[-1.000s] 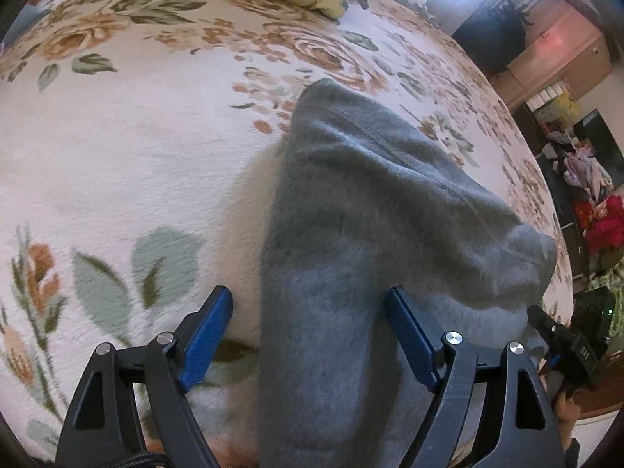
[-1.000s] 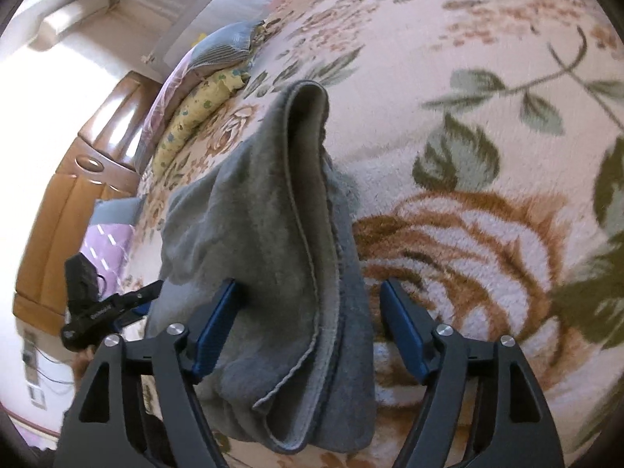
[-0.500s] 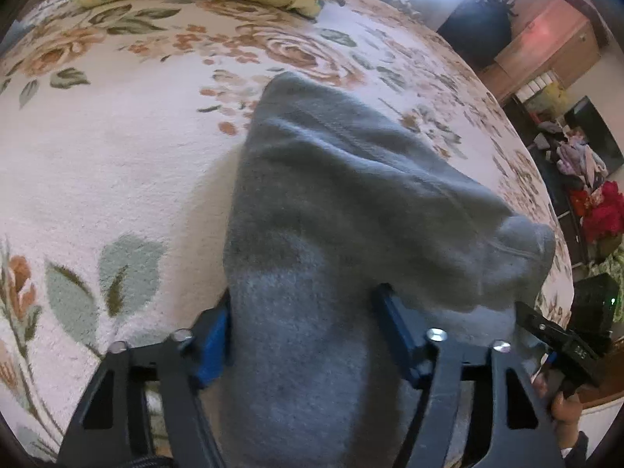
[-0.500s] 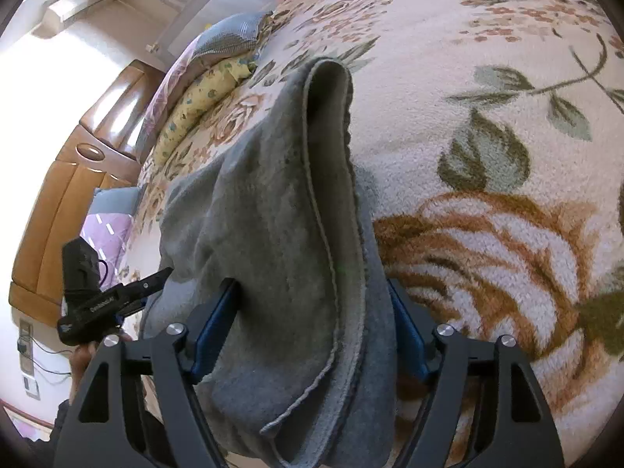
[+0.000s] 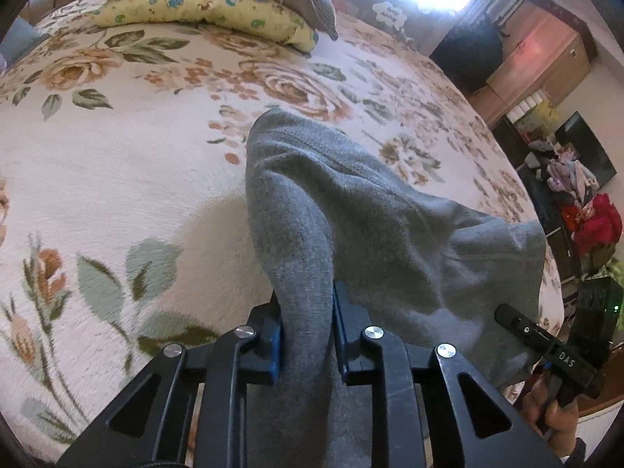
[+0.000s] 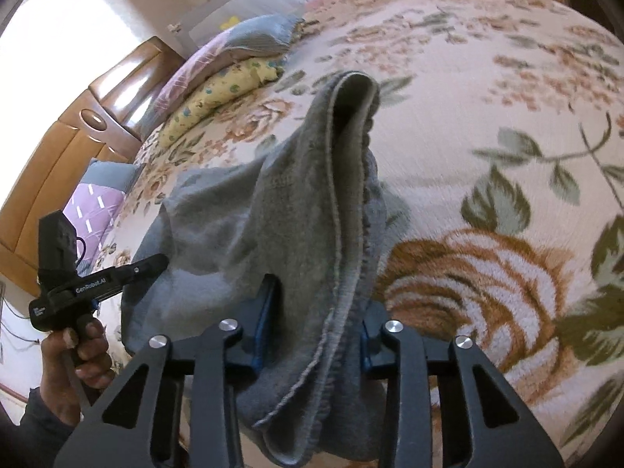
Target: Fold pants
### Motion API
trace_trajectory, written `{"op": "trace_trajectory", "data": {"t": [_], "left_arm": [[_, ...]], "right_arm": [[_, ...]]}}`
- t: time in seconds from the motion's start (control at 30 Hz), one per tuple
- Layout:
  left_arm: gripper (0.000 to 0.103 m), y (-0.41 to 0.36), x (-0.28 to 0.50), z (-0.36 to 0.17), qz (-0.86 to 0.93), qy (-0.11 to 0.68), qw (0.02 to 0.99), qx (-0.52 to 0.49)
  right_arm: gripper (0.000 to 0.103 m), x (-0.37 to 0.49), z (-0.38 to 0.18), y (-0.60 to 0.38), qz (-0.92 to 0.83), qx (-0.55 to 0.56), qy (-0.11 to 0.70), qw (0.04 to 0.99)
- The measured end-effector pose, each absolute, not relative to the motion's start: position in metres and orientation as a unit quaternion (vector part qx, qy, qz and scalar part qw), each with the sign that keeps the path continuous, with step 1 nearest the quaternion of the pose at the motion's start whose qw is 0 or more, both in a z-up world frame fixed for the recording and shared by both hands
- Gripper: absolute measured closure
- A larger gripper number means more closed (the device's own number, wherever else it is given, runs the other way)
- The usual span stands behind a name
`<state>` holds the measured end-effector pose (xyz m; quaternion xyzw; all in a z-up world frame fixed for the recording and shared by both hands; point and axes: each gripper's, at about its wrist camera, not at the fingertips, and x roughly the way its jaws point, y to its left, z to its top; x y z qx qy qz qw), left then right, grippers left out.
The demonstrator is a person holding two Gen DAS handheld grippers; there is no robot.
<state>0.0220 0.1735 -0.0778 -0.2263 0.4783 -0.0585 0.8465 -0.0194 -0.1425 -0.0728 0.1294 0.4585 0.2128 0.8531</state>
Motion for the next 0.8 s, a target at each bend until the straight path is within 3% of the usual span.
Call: {"op": "trace_trajectory", "data": {"t": [0.33,0.8], "left_arm": [[0.085,0.191,-0.010,-0.044,-0.035,0.447,0.865,-0.227],[0.086,0.248,-0.012,-0.035,0.018,0.420,0.875,-0.242]], "right_arm": [[0.072,-0.028,-0.052,-0.113,0.254,0.115,0.446,0.850],[0.072,0.008,-0.044,-0.049,0.303,0.119,0.436,0.839]]}}
